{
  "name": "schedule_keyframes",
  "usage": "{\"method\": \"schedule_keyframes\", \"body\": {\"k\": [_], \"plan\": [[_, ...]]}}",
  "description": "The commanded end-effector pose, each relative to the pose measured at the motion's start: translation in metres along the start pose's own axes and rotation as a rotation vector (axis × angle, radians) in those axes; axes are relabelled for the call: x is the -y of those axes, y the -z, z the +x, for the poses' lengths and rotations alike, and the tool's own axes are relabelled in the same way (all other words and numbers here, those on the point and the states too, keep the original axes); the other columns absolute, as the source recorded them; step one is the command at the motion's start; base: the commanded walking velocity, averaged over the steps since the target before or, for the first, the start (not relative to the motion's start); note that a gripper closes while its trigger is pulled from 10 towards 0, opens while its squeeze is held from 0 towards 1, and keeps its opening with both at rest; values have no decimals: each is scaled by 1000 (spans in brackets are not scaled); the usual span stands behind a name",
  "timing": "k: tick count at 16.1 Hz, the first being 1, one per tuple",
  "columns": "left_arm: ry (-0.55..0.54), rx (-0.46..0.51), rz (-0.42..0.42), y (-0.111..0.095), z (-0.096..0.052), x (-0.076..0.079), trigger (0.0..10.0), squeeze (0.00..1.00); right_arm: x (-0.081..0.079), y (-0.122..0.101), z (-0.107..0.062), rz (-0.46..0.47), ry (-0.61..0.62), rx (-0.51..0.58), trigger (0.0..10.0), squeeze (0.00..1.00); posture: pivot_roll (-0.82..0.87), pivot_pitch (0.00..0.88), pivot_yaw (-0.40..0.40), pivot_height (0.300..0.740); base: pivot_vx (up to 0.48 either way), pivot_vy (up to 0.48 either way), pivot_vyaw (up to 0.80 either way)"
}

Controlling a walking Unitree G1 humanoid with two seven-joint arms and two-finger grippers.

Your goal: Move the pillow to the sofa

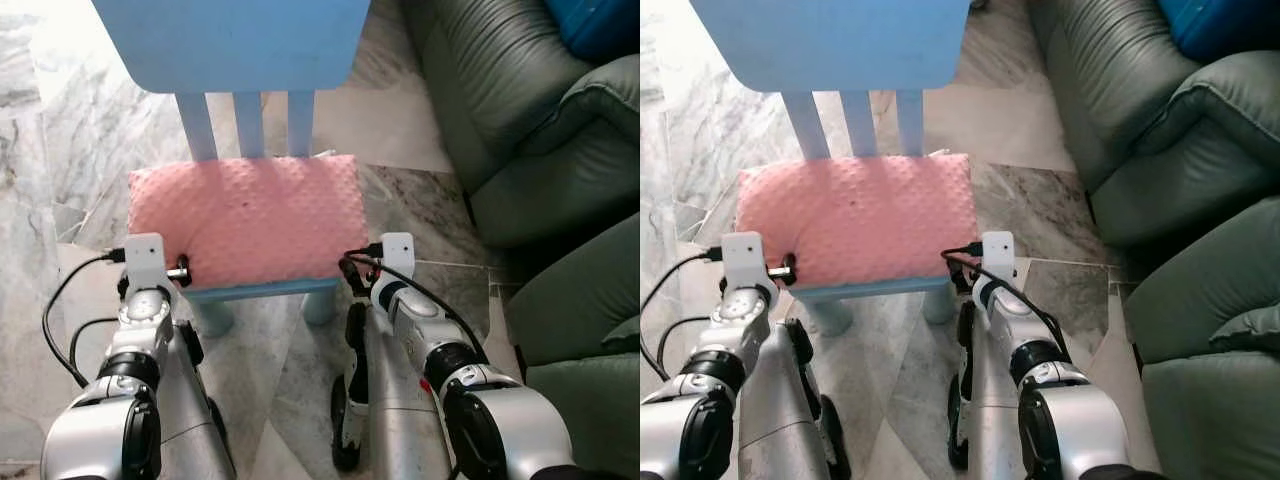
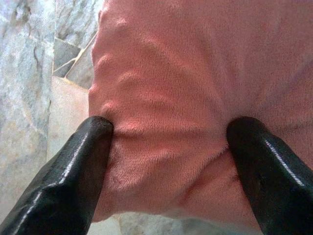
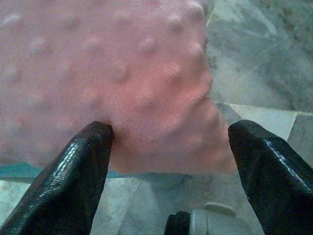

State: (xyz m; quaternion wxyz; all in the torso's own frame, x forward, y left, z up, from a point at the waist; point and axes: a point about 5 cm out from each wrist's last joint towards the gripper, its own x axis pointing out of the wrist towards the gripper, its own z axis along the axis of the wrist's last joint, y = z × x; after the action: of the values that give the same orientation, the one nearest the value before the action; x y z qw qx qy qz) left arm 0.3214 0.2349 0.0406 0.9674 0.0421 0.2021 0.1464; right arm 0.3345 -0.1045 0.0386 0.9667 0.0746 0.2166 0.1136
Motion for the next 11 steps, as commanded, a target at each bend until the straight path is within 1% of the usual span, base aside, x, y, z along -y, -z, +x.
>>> {"method": "schedule_keyframes", "body": {"k": [1, 6, 8, 9, 11], "plan": [[4, -79, 29, 25, -6, -1, 0, 0, -1, 13, -2, 40, 0, -49, 0, 0, 73, 330, -136, 498, 0, 0, 0], [13, -92, 29, 33, -8, -3, 0, 0, -16, 13, 1, 109, -58, -49, 0, 0, 97, 339, -147, 498, 0, 0, 0], [16, -91, 25, 33, -8, -3, 0, 0, -19, 13, 1, 109, -65, -53, 0, 0, 99, 340, -148, 498, 0, 0, 0], [46, -89, 24, 33, -8, 1, 0, 0, -21, 13, 2, 103, -78, -54, 0, 0, 99, 341, -152, 498, 0, 0, 0], [60, -91, 31, 33, -9, 2, 0, 0, -21, 14, 1, 101, -77, -55, 0, 0, 99, 341, -152, 498, 0, 0, 0]]}}
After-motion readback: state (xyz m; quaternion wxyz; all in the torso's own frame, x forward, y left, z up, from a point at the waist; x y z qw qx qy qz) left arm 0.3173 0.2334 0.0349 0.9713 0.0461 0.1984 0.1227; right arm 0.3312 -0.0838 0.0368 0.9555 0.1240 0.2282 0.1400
